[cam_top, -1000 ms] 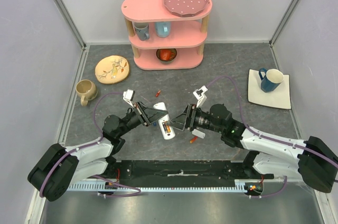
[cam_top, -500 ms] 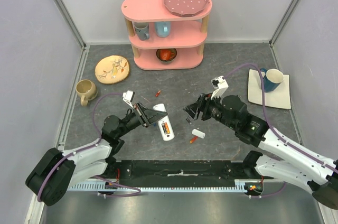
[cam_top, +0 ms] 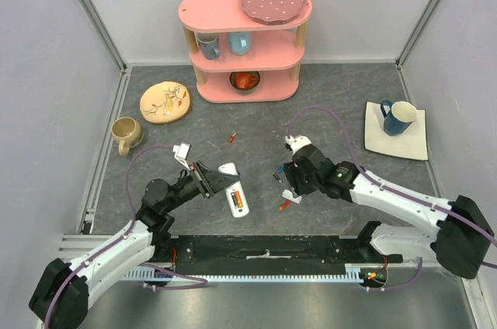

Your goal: Load the batteries into the remote control

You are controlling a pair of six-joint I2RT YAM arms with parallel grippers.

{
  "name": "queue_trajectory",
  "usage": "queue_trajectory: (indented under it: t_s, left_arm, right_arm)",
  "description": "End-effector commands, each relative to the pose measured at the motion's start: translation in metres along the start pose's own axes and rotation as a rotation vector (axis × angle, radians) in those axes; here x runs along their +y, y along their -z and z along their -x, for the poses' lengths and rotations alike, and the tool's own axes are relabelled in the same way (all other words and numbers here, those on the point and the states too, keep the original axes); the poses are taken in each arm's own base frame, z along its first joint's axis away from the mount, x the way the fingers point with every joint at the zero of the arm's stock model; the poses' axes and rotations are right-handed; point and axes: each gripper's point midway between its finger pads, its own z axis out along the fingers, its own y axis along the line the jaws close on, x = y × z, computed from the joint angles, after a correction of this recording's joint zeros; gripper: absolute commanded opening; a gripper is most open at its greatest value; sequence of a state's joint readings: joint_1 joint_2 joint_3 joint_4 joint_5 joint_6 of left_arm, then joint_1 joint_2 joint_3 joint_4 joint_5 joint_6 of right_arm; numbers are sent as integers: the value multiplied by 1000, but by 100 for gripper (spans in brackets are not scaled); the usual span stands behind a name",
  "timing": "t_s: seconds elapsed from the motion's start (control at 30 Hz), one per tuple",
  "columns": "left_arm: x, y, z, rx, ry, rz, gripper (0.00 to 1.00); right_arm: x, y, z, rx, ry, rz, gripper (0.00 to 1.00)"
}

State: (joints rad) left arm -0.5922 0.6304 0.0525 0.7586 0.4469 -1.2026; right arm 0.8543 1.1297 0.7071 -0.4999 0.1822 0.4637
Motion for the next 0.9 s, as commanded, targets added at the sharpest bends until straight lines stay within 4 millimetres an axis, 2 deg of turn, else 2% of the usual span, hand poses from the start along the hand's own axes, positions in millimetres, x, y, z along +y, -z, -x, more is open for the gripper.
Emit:
queue_trajectory:
  t_s: [0.0, 0.33, 0.5, 0.67, 0.87]
  left_arm:
    - [14, 5, -5, -1, -19, 32, 2]
    - [14, 4, -8, 16, -14, 13, 2]
    - [14, 3, -10, 25, -10, 6, 2]
    - [13, 2, -10, 24, -11, 0, 2]
    - [12, 3, -9, 21, -12, -4, 2]
  right_arm:
    - [-10, -12, -16, 69, 25, -62, 64]
    - [-8, -12, -32, 40, -182, -61, 52]
    - [-4, -19, -48, 70, -238, -36, 47]
    - [6, -26, -47, 62, -290, 4, 42]
    - [8, -33, -48, 73, -303, -1, 38]
